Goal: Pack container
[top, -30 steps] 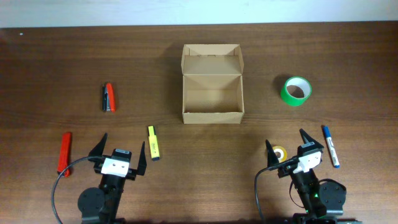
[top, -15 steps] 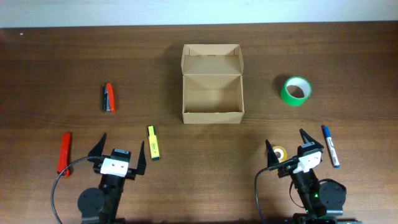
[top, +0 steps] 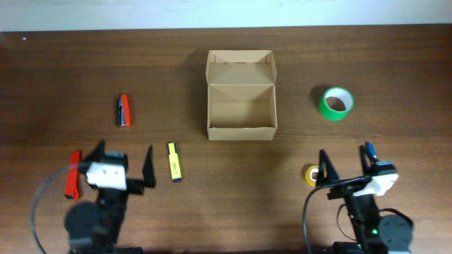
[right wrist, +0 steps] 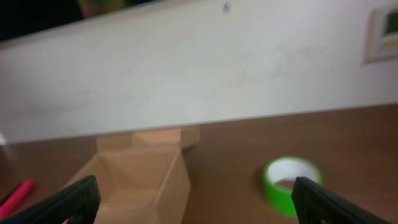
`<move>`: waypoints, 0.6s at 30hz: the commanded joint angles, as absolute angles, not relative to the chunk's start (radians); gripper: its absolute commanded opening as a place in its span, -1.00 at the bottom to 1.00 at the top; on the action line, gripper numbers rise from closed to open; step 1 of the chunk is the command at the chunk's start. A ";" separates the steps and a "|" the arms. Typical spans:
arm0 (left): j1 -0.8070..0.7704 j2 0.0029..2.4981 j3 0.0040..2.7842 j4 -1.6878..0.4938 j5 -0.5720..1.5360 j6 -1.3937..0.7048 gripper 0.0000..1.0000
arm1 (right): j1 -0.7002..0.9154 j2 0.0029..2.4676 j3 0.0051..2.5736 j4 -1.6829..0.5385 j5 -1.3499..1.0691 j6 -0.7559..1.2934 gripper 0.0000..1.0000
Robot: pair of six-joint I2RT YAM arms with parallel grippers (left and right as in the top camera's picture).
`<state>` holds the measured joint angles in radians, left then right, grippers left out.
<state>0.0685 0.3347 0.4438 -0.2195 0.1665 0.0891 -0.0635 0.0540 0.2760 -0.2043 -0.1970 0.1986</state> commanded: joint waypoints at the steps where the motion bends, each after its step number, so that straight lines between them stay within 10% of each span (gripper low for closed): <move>1: 0.068 0.523 0.617 -0.223 0.149 0.106 0.99 | -0.060 0.155 0.428 -0.247 -0.098 0.112 0.98; 18: 0.068 1.201 1.430 -0.579 0.186 0.130 0.99 | -0.060 1.288 1.723 -0.968 -0.024 -0.097 0.98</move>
